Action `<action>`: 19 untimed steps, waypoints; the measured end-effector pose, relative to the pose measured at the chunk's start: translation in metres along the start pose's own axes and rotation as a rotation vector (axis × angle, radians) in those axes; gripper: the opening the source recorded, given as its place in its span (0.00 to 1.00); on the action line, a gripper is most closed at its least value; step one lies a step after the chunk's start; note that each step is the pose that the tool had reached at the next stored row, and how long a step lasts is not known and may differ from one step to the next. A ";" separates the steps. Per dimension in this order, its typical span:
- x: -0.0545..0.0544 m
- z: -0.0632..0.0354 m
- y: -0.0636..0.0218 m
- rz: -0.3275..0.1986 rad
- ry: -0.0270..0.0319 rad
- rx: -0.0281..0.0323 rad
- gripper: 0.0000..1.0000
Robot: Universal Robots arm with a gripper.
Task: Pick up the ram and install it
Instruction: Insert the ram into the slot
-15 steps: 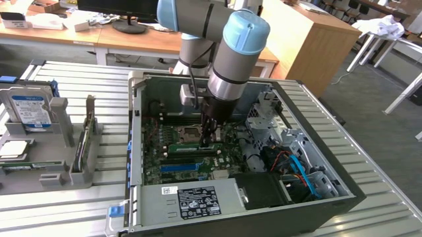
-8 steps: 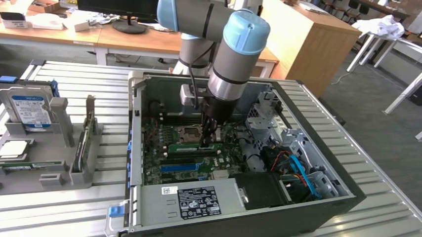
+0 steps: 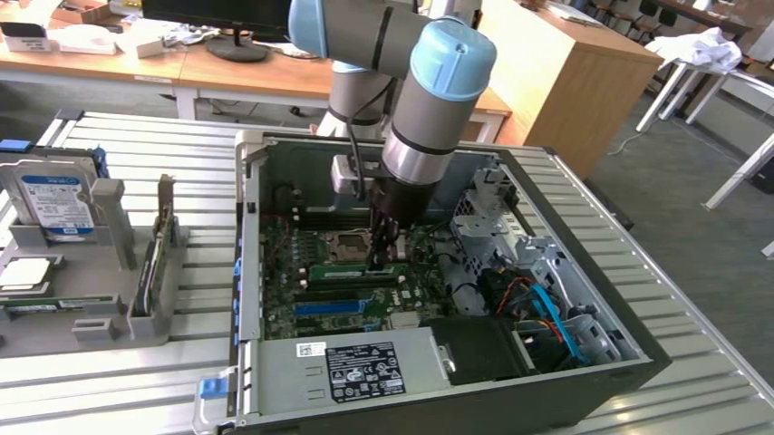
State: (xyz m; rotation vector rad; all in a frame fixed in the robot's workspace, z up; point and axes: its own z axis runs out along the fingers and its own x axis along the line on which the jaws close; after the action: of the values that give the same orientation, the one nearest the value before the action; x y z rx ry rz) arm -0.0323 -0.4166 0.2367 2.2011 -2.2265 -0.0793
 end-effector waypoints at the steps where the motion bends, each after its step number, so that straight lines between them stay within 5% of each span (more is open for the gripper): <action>1: 0.000 0.0000 0.0000 0.000 0.0001 0.0000 0.12; 19: 0.001 0.0009 0.0000 0.000 0.0001 0.0001 0.12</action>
State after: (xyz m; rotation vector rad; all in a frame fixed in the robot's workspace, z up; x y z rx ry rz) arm -0.0323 -0.4174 0.2358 2.2010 -2.2267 -0.0790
